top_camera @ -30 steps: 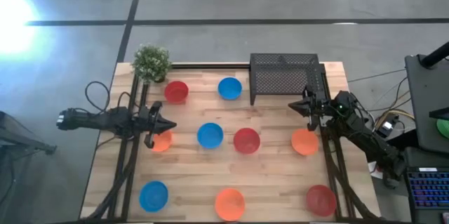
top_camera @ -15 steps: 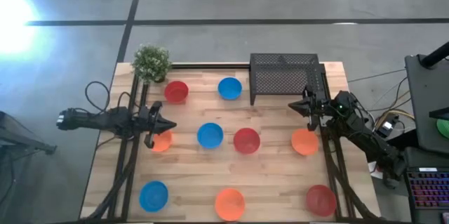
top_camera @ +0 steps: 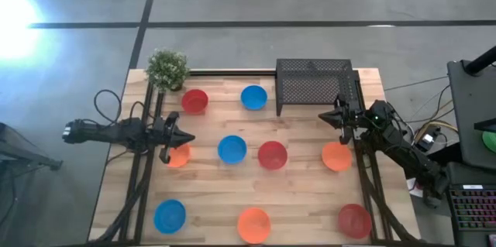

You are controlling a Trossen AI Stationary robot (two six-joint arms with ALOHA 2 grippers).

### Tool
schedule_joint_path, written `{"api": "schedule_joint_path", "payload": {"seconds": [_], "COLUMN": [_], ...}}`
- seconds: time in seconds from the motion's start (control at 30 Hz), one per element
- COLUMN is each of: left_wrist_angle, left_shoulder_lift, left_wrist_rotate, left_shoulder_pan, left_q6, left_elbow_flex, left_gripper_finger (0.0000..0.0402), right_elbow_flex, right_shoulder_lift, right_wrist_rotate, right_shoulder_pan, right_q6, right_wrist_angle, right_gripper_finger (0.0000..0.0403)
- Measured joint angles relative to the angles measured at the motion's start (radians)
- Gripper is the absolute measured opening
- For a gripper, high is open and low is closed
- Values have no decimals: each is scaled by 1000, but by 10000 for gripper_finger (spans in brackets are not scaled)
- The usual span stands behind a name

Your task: Pick & Place Mini bowls

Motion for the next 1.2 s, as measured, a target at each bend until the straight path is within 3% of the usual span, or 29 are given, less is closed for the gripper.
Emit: {"api": "schedule_joint_path", "payload": {"seconds": [1.2], "left_wrist_angle": [0], "left_shoulder_lift": [0], "left_wrist_rotate": [0], "left_shoulder_pan": [0], "left_q6": [0], "left_elbow_flex": [0], "left_gripper_finger": [0], "right_elbow_flex": [0], "right_shoulder_lift": [1], "right_wrist_rotate": [0], "right_shoulder_pan": [5], "right_q6": [26], "right_wrist_angle": [1], "right_gripper_finger": [8]}}
